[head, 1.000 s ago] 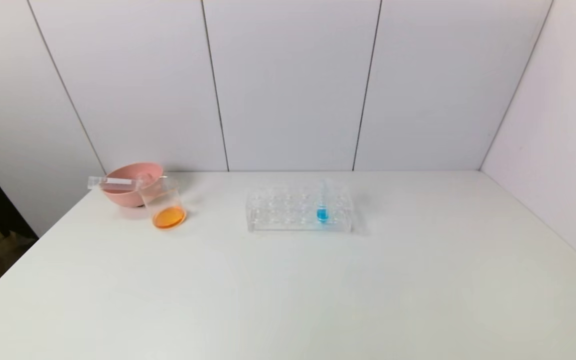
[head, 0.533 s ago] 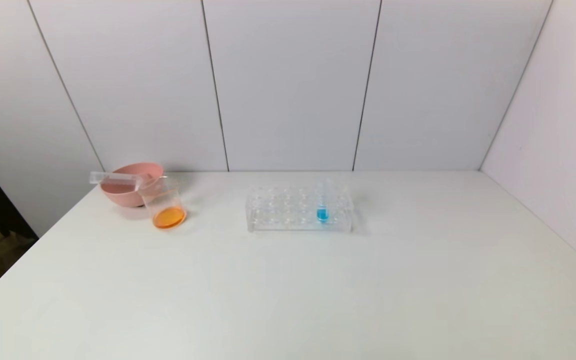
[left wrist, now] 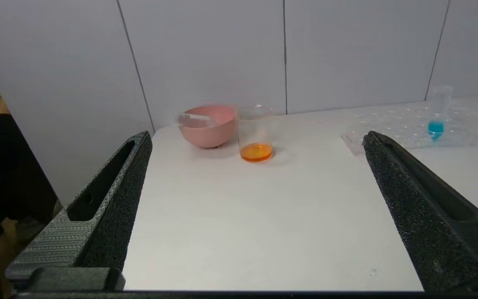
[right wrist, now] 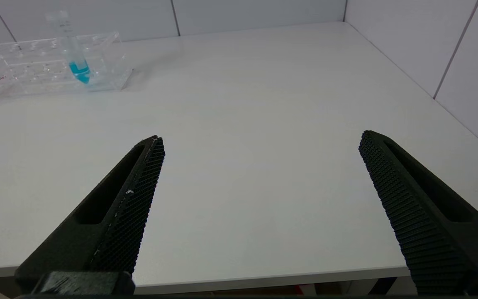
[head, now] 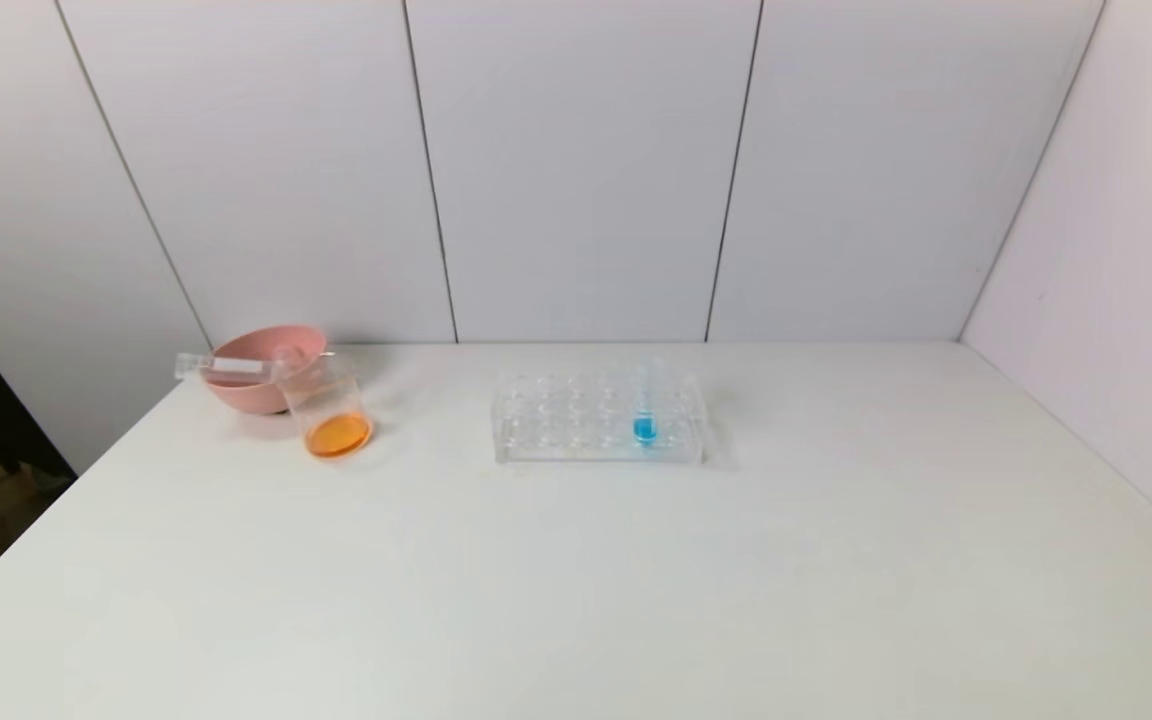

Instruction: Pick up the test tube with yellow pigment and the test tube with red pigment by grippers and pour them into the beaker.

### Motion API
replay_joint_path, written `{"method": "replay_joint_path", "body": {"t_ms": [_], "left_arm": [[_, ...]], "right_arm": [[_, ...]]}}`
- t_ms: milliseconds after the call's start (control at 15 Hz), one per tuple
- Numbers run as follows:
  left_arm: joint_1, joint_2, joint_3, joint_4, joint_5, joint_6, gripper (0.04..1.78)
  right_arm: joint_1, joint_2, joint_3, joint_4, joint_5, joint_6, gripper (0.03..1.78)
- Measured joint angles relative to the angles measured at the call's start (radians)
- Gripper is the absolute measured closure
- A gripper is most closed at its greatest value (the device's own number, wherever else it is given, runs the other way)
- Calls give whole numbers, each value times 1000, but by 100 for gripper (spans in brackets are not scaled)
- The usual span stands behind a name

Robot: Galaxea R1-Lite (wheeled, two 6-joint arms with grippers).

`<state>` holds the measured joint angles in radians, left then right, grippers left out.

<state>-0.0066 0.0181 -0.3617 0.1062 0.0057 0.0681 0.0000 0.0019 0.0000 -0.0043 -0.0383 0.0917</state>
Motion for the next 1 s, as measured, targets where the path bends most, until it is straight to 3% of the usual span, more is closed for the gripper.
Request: {"method": "replay_joint_path", "body": {"t_ms": [267, 400, 1000], "left_arm": [[1, -18, 253, -107, 53, -11, 4], [1, -19, 330, -110, -11, -23, 5], [0, -19, 362, -113, 26, -159, 5]], "right_arm": [[0, 0, 0, 0, 0, 0, 10], [0, 0, 0, 0, 0, 0, 10], [0, 0, 0, 0, 0, 0, 10]]}}
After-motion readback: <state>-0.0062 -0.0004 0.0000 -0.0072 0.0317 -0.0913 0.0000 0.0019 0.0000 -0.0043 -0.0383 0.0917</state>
